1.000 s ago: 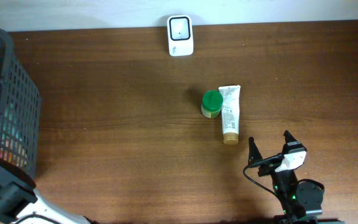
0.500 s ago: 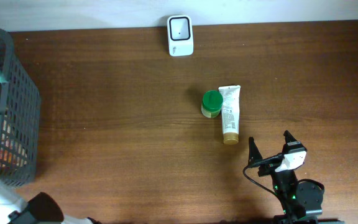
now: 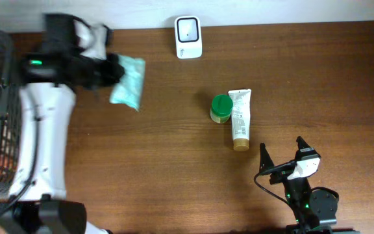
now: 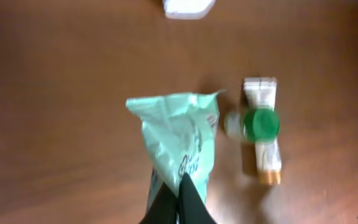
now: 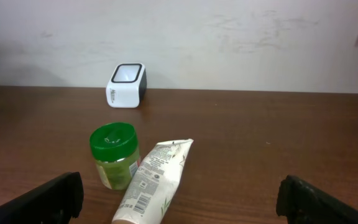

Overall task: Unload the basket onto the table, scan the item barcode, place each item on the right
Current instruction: 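Lift the mint-green packet out and carry it left of the jar, then release the packet on the table and withdraw the left gripper, then reach the left gripper into the basket toward the Kleenex tissue pack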

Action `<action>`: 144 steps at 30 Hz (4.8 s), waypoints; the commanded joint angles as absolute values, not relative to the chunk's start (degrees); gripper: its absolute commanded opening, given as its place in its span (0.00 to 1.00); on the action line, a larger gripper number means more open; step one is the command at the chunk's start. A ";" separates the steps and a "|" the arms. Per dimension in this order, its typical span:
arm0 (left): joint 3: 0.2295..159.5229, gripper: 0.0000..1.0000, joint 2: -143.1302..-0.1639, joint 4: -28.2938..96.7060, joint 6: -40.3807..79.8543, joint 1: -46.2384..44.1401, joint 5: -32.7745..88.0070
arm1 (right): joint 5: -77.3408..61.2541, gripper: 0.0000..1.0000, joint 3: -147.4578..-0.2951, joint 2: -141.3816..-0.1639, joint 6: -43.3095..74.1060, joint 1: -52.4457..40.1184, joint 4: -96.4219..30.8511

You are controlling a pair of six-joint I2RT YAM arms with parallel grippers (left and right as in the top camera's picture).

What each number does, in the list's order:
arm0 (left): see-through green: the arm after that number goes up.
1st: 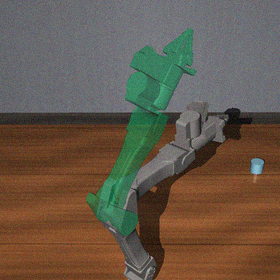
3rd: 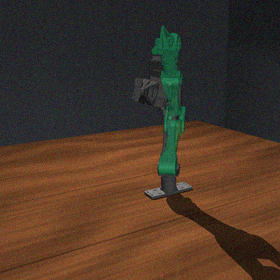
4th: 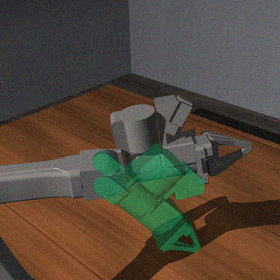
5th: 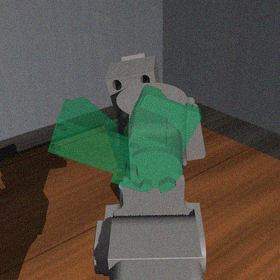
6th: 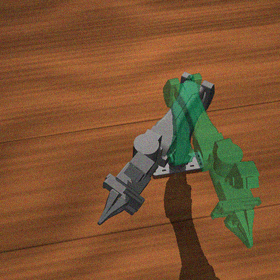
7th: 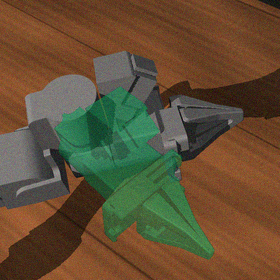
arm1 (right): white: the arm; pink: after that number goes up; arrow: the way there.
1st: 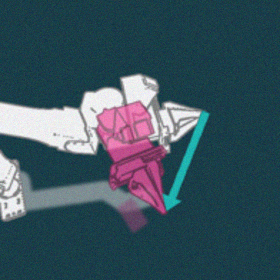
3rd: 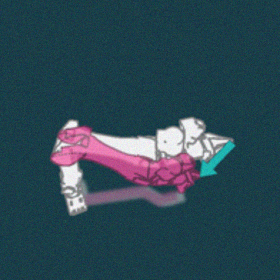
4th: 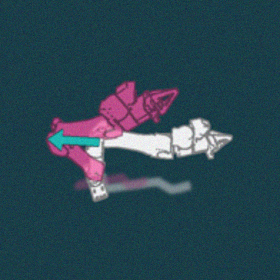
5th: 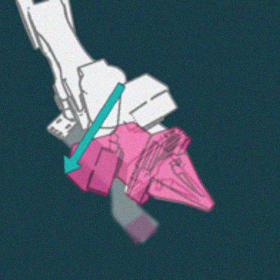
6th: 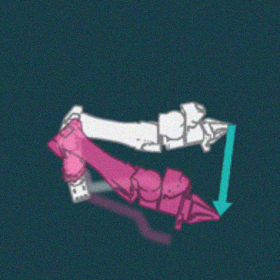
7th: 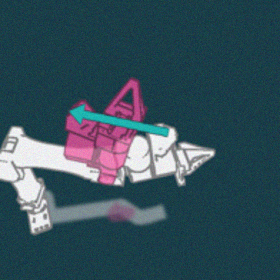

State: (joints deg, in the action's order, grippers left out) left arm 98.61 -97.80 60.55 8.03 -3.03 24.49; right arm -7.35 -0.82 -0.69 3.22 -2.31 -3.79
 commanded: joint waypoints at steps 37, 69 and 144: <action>98.74 0.99 -93.73 52.16 11.60 -11.29 -0.82 | -7.03 0.98 -0.36 -0.40 3.42 -2.72 -3.84; 92.55 0.99 -97.17 62.54 16.03 47.57 -7.92 | -7.03 0.98 -0.36 -0.40 3.42 -2.72 -3.84; 133.91 0.45 -108.31 70.35 0.86 42.52 38.81 | -7.03 0.98 -0.36 -0.40 3.42 -2.72 -3.84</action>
State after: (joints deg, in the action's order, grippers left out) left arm 128.40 -112.31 69.28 -0.10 46.74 28.53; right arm -7.35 -0.82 -0.69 3.25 -2.31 -3.79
